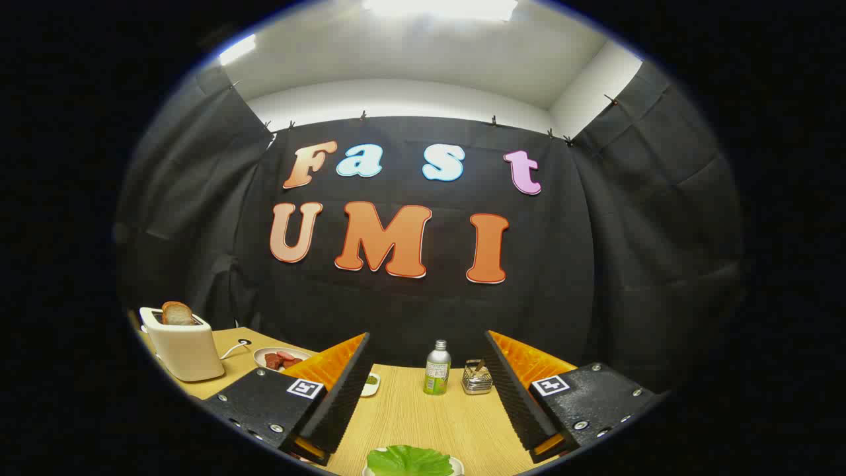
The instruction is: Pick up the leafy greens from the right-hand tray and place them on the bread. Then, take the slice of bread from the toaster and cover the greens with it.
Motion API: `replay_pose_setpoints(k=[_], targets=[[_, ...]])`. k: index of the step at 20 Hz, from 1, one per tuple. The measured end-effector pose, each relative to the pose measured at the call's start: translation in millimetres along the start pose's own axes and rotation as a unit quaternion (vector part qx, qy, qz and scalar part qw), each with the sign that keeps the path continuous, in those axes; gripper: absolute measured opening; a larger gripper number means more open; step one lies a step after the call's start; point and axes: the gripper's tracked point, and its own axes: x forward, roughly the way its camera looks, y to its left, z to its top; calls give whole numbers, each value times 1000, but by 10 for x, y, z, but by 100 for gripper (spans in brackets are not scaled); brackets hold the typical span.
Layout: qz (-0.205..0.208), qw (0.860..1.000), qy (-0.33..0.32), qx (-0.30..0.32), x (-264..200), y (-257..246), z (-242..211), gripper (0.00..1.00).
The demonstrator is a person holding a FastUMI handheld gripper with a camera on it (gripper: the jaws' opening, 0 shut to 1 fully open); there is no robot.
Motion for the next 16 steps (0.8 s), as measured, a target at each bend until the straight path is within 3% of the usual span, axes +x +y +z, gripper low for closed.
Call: replay_pose_setpoints(k=[10, 16], targets=[[11, 1000, -6, 8, 22, 124, 141, 98], [23, 1000, 17, 13, 0, 235, -52, 98]])
